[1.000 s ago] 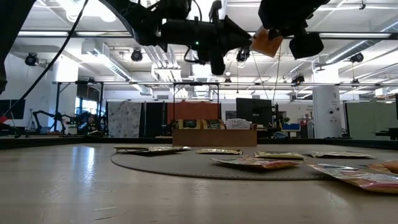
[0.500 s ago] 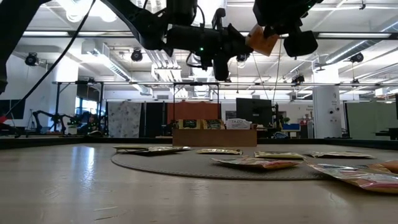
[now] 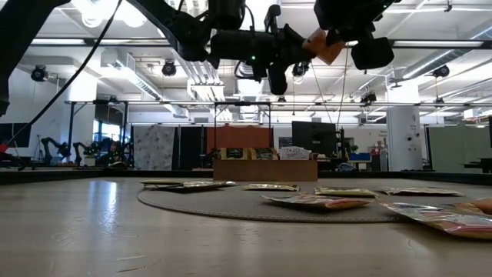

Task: Pick & Place Tea
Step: Put the top white tea bag into the right compartment of the wooden organizer

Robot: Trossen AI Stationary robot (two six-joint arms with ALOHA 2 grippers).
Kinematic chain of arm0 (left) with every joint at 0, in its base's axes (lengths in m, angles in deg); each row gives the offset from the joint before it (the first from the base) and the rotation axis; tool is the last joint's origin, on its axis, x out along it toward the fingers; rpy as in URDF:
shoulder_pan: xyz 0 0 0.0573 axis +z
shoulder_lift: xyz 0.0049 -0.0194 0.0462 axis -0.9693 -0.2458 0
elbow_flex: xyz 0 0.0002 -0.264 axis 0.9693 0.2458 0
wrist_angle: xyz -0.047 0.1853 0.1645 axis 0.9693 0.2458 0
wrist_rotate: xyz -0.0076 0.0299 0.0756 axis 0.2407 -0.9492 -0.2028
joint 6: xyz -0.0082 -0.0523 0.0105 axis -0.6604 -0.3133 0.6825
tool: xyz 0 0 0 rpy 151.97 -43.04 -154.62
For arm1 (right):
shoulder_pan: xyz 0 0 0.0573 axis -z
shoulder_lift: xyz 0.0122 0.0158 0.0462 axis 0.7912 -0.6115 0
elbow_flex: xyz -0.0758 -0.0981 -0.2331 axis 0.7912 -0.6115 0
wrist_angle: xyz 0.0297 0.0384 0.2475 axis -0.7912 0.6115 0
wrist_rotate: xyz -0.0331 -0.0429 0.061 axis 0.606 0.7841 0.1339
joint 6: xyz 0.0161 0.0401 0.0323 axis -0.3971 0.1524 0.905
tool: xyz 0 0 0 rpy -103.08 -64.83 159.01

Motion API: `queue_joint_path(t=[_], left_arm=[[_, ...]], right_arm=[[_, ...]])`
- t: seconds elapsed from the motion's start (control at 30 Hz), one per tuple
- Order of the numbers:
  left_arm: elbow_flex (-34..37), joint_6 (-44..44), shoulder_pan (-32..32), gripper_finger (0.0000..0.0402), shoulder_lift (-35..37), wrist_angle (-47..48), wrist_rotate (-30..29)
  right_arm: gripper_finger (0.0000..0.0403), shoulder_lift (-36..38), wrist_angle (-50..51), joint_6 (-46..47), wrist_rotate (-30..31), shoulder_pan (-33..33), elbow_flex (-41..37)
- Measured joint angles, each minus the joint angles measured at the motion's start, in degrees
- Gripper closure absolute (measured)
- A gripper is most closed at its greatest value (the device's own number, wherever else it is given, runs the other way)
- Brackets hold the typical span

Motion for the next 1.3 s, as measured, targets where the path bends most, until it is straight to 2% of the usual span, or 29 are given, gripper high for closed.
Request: queue_joint_path(t=[0.67,0.8,1.0,1.3], left_arm=[[0.1,4.4,-0.9,0.0331,0.0,1.2,1.9],[0.1,4.9,-0.9,0.0346,0.0,1.2,2.1],[0.1,5.3,-0.7,0.0395,0.0,1.4,2.4],[0.2,6.9,-0.3,0.0400,0.0,1.4,2.2]], right_arm=[[0.0394,0.0,0.0,-0.1,0.0,1.6,0.1],[0.0394,0.0,0.0,0.0,0.0,1.8,0.1],[0.0394,0.0,-0.2,1.4,-0.1,1.7,0.1],[0.0394,0.0,-0.2,3.7,-0.1,1.6,0.0]])
